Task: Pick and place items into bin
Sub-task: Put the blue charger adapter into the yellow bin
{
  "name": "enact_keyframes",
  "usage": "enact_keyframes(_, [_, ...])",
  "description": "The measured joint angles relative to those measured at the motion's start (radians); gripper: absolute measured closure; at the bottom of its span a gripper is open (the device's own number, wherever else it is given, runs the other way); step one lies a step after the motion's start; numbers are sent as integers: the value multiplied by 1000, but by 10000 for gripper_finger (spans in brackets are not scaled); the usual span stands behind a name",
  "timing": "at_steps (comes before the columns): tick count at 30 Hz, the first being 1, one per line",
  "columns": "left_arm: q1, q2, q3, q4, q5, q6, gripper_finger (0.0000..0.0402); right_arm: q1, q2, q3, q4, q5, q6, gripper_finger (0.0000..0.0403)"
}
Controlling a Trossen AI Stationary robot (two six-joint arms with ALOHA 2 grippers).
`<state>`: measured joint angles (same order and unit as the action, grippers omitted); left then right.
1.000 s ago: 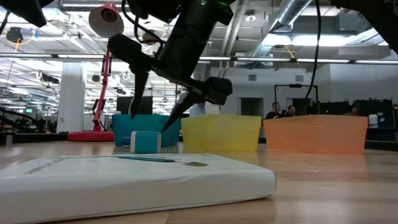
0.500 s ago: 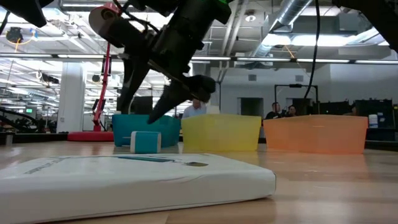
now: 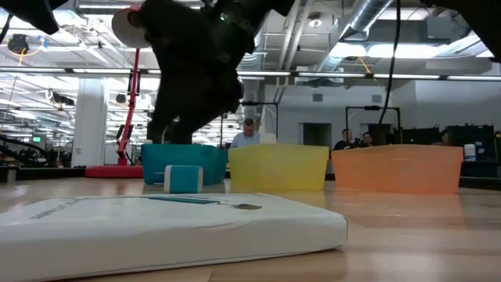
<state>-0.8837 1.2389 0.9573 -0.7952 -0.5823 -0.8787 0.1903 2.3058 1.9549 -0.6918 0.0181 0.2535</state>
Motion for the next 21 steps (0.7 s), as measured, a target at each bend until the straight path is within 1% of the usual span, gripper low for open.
enact_keyframes(5, [0,0,0,0,0,0,139,-11,8,0,-42,58,-3,175])
enact_keyframes(10, [0,0,0,0,0,0,139,-18,26,-2,-38,62,-50,175])
enact_keyframes(21, [0,0,0,0,0,0,139,-33,24,-1,-55,62,-45,175])
